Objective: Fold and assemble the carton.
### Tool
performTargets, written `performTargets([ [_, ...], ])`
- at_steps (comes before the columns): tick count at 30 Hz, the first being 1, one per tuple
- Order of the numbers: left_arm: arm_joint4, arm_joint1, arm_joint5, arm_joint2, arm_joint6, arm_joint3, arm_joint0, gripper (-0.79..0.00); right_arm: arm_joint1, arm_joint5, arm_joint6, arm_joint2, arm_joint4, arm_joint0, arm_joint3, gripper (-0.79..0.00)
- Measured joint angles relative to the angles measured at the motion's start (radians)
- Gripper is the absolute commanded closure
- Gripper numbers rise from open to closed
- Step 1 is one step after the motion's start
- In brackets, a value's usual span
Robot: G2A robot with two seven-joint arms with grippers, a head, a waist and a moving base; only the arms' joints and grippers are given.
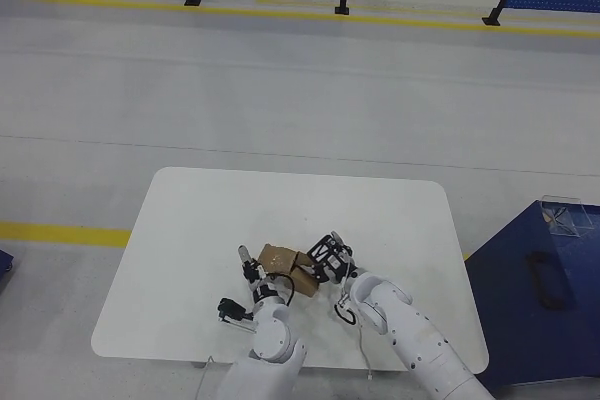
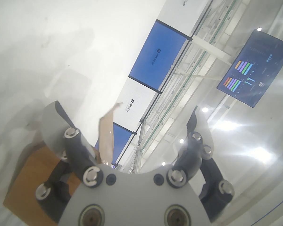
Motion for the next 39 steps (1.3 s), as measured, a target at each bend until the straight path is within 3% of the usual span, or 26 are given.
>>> performTargets([
  [7, 0.133, 0.005, -0.072, 0.014, -0.07, -0.079, 0.043, -0.785, 0.005, -0.019, 0.009, 0.023, -0.012, -0.009, -0.017, -0.785],
  [16, 0.213, 0.006, 0.007, 0.031, -0.146, -0.141, 0.079, -0.785, 0.037, -0.067, -0.002, 0.142, -0.018, -0.036, -0.104, -0.785],
  [28, 0.192, -0.01, 0.104, 0.095, -0.206, -0.112, 0.068, -0.785, 0.068, -0.101, 0.054, 0.316, 0.087, -0.055, -0.127, -0.785],
  [31, 0.173, -0.002, 0.095, 0.143, -0.225, -0.133, 0.074, -0.785, 0.071, -0.115, 0.047, 0.333, 0.113, -0.057, -0.119, -0.785],
  [35, 0.171, 0.03, 0.081, 0.205, -0.201, -0.238, 0.111, -0.785, 0.071, -0.129, 0.044, 0.34, 0.141, -0.059, -0.114, -0.785],
  [39, 0.209, 0.058, 0.101, 0.191, -0.158, -0.351, 0.167, -0.785, 0.071, -0.128, 0.044, 0.34, 0.139, -0.059, -0.115, -0.785],
])
